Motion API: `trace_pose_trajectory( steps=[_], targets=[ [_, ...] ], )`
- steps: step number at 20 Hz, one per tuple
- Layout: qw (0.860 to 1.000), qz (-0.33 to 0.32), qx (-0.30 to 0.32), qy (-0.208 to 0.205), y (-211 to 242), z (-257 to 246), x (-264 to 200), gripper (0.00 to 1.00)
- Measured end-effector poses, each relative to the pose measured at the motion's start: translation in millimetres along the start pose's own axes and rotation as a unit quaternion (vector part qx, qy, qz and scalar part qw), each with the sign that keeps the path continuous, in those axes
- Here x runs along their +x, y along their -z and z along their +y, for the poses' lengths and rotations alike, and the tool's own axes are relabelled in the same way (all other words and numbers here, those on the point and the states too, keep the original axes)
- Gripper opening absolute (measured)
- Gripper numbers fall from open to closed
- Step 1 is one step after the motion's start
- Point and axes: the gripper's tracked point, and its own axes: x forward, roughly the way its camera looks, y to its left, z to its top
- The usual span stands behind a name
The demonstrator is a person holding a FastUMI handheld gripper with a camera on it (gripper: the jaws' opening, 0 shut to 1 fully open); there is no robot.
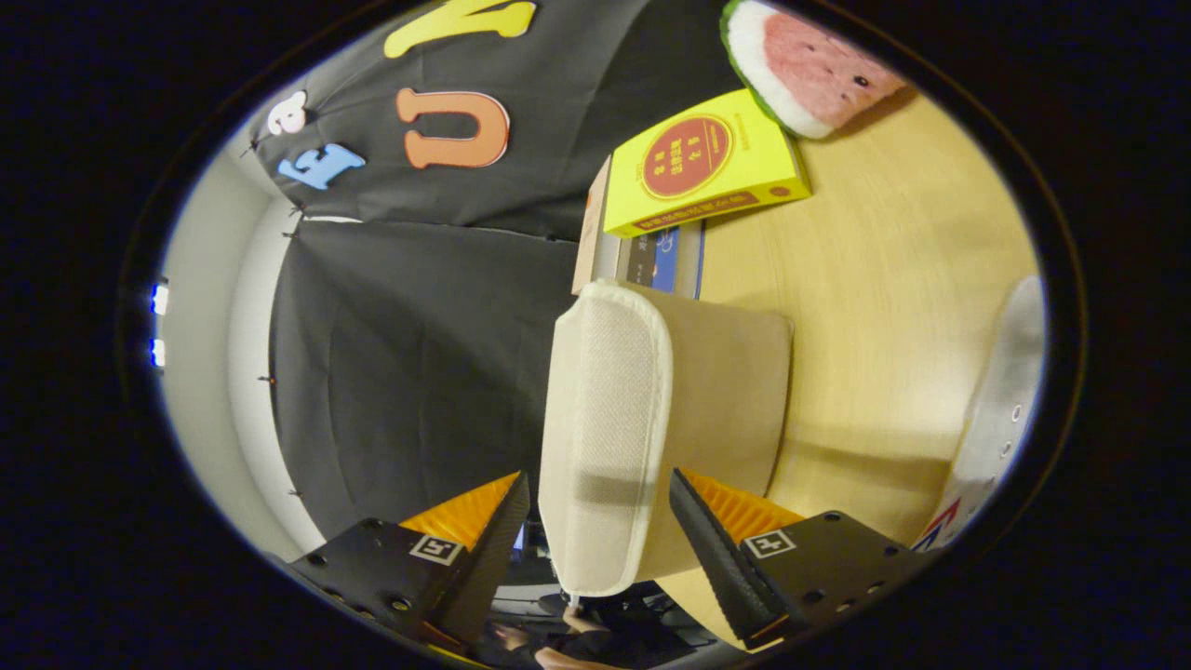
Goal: Open the storage box then place both shoes into the box .Put the left shoe in first, then the right shoe, with the right side of both shoes facing outward in a uniform manner.
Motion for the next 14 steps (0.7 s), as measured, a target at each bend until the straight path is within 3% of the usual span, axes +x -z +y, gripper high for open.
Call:
trace_pose_trajectory(
  steps=[5,7,12,14],
  targets=[
    [0.998,0.037,0.046,-0.024,-5,0,12,0.93],
    [0.998,0.038,0.042,-0.02,-5,1,12,0.55],
    [0.999,0.033,0.039,0.013,-3,2,5,0.49],
    [0.998,0.01,0.054,0.025,-10,8,-3,0.27]
  ],
)
